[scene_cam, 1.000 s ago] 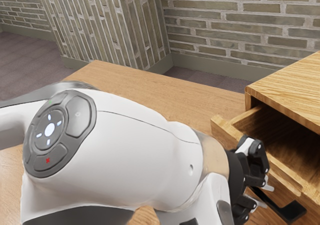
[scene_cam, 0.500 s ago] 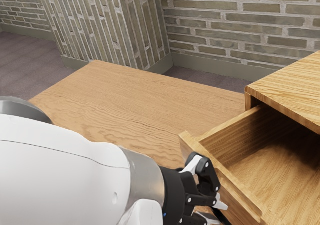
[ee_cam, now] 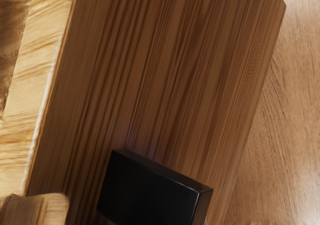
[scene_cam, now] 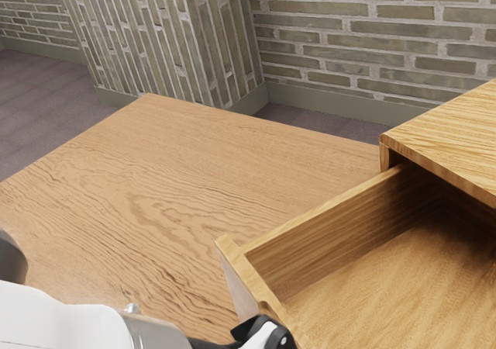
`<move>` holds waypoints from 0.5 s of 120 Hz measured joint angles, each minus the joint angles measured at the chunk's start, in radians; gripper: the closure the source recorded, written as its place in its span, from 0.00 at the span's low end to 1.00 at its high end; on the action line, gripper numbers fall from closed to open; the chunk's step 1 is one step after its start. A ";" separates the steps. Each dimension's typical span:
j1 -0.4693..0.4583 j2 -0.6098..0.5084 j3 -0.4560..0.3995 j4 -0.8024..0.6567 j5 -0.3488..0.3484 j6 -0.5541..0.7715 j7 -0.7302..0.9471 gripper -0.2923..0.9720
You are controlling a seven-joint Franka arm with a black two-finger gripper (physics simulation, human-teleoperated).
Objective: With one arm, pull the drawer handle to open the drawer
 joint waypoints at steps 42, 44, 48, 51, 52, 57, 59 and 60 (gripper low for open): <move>0.011 -0.061 0.016 -0.038 -0.014 -0.076 -0.007 0.81; 0.011 -0.061 0.016 -0.038 -0.017 -0.079 -0.006 0.77; 0.011 -0.062 0.016 -0.039 -0.021 -0.085 -0.004 0.72; 0.011 -0.062 0.016 -0.039 -0.022 -0.088 -0.003 0.72; 0.011 -0.062 0.016 -0.039 -0.022 -0.088 -0.002 0.72; 0.011 -0.061 0.016 -0.039 -0.023 -0.093 -0.001 0.68; 0.011 -0.061 0.016 -0.039 -0.024 -0.094 0.000 0.66; 0.011 -0.061 0.016 -0.039 -0.025 -0.095 0.000 0.64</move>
